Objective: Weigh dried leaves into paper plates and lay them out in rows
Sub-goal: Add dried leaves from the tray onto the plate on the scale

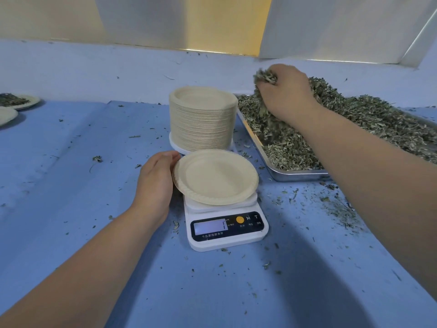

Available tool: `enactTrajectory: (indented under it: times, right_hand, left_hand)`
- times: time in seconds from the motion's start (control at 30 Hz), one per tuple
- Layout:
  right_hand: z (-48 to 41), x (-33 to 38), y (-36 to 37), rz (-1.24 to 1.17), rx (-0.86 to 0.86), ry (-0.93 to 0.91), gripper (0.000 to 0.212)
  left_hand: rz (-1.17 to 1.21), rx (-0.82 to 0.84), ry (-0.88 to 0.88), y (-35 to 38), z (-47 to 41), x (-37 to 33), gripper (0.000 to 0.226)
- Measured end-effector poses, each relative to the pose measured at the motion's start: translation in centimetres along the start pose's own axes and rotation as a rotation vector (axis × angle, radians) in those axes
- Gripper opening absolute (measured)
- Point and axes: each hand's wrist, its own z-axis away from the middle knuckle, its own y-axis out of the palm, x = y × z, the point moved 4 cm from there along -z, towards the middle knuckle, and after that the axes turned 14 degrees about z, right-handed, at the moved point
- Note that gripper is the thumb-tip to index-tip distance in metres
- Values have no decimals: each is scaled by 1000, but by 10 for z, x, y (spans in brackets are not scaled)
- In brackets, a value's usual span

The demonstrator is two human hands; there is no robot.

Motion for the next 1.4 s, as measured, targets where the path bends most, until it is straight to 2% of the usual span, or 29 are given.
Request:
enactTrajectory:
  times: [0.2,0.3,0.43,0.6,0.67,0.83,1.0,1.07,1.2,1.4]
  right_hand:
    - [39,75,9,-230,122,-146,28]
    - [74,101,34,-200,256,-253,27]
    - [105,106,62,-15,466,-419,21]
    - [102,105,44,51,400,-461,20]
    - [100,101,36,0,403,-446,19]
    - [97,78,25,-257,348,-257,14]
    - [108,50,28,-260,349,-161,16]
    - [115,39,33,-269,366,-118,18]
    - [132,30,42,-337,410,-117,29]
    - [137,28,44,-434,389,-107,40]
  left_hand:
    - [10,7,-1,1,2,-1,26]
    - [30,-6,9,0,2,-1,29]
    - [68,2,1,0,-1,2,29]
    - [79,-8,7,0,1,0,34]
    - [74,-6,4,1,1,0,36]
    - [19,41,41,2,4,-4,27]
    - [-121,217,141,11,15,-9,36]
    - [-201,291,189,16,18,-10,33]
    - [-360,353,260,21,20,-9,32]
    - [-264,336,293,21,24,-17,30]
